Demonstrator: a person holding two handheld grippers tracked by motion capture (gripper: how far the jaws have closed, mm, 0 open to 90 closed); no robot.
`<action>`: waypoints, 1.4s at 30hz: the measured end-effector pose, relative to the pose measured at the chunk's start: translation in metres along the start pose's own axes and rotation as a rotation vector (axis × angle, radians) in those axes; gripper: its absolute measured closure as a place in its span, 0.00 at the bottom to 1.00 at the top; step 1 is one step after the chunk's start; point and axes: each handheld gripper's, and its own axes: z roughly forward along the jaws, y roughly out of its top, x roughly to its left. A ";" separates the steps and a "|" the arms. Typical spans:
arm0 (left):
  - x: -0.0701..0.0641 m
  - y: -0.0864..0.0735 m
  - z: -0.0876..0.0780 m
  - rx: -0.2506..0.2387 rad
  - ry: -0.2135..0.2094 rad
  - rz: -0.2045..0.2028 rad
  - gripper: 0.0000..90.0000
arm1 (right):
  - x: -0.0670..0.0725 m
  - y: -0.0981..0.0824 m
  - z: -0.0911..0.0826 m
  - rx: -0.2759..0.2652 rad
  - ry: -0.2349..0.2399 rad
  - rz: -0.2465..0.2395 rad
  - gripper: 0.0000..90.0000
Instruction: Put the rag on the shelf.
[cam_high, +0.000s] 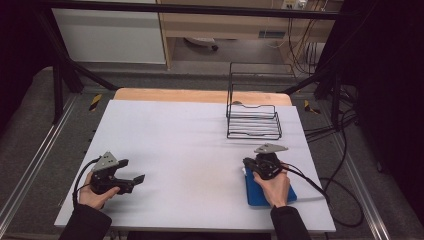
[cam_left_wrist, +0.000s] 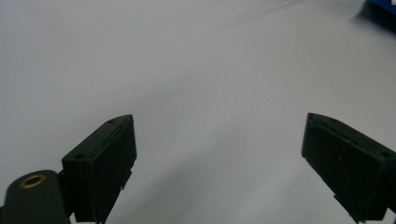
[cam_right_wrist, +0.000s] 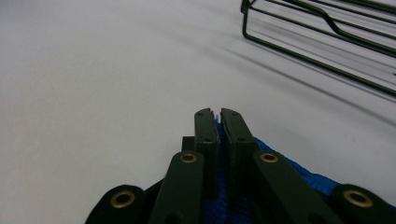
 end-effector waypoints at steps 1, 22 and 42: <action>0.000 0.000 0.000 -0.001 0.001 0.001 0.11 | 0.000 0.000 0.000 0.000 0.000 0.000 0.96; -0.002 0.000 0.000 0.005 0.003 0.006 0.11 | 0.016 -0.013 -0.030 -0.045 0.110 -0.071 0.40; -0.003 0.001 -0.001 0.001 0.001 0.011 0.11 | 0.043 -0.063 -0.032 0.098 0.146 -0.221 0.81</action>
